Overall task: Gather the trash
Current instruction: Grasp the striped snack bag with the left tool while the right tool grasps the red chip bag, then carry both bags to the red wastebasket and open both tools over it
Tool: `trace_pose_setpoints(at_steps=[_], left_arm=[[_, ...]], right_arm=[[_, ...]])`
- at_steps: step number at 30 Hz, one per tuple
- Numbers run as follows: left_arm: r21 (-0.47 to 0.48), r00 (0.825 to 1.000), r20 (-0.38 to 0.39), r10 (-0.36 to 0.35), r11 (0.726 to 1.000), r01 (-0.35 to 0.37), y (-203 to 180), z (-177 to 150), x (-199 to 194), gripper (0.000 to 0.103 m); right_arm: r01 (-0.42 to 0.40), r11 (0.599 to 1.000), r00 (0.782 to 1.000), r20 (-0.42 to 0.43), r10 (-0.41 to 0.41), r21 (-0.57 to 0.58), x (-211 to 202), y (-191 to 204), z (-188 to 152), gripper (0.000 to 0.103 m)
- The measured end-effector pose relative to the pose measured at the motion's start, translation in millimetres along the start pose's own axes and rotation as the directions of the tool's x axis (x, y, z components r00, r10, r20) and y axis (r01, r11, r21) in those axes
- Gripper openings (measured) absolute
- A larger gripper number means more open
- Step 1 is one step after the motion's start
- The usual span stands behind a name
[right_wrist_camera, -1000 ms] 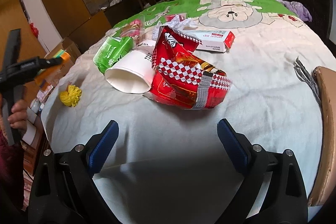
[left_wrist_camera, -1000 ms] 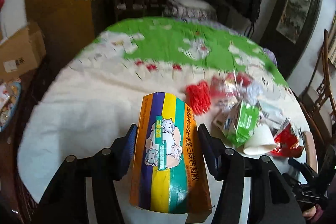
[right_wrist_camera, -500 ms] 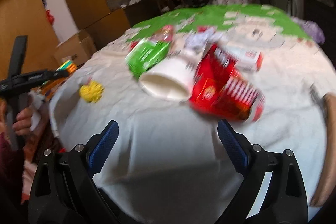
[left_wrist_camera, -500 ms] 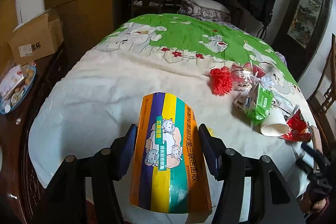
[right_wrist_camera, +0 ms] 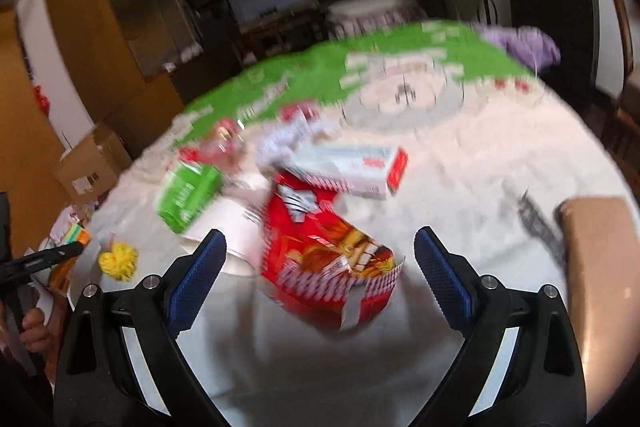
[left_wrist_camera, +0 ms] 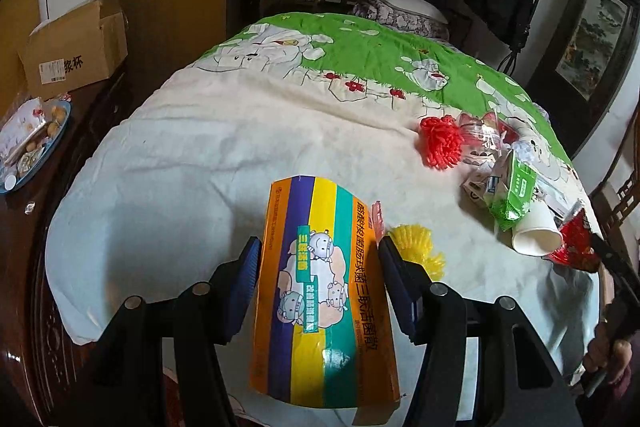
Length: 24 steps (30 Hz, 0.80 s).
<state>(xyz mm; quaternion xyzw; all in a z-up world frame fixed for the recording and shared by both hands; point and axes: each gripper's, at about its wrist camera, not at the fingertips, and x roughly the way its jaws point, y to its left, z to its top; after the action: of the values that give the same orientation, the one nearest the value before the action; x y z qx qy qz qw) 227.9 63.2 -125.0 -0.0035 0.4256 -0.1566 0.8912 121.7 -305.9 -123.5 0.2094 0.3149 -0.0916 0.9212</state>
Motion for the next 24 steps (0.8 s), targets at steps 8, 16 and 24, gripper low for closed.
trace_pose_setpoints(at_steps=[8, 16, 24], left_arm=[[-0.008, 0.999, 0.028, 0.030, 1.000, -0.029, 4.3, -5.2, -24.4, 0.059], [-0.021, 0.993, 0.107, 0.049, 0.999, -0.047, 7.8, -11.3, -74.3, 0.059], [-0.065, 0.982, 0.164, 0.089, 0.995, -0.079, 28.0, -40.1, -129.0, 0.060]], right_arm=[[0.037, 0.999, 0.999, 0.027, -0.037, -0.014, -11.7, 6.2, 0.2, 0.044], [-0.055, 0.998, 0.987, 0.148, 0.060, -0.038, -67.6, 30.7, 9.8, 0.044], [-0.142, 0.985, 0.972, 0.175, 0.158, -0.100, -101.9, 61.7, 2.3, 0.044]])
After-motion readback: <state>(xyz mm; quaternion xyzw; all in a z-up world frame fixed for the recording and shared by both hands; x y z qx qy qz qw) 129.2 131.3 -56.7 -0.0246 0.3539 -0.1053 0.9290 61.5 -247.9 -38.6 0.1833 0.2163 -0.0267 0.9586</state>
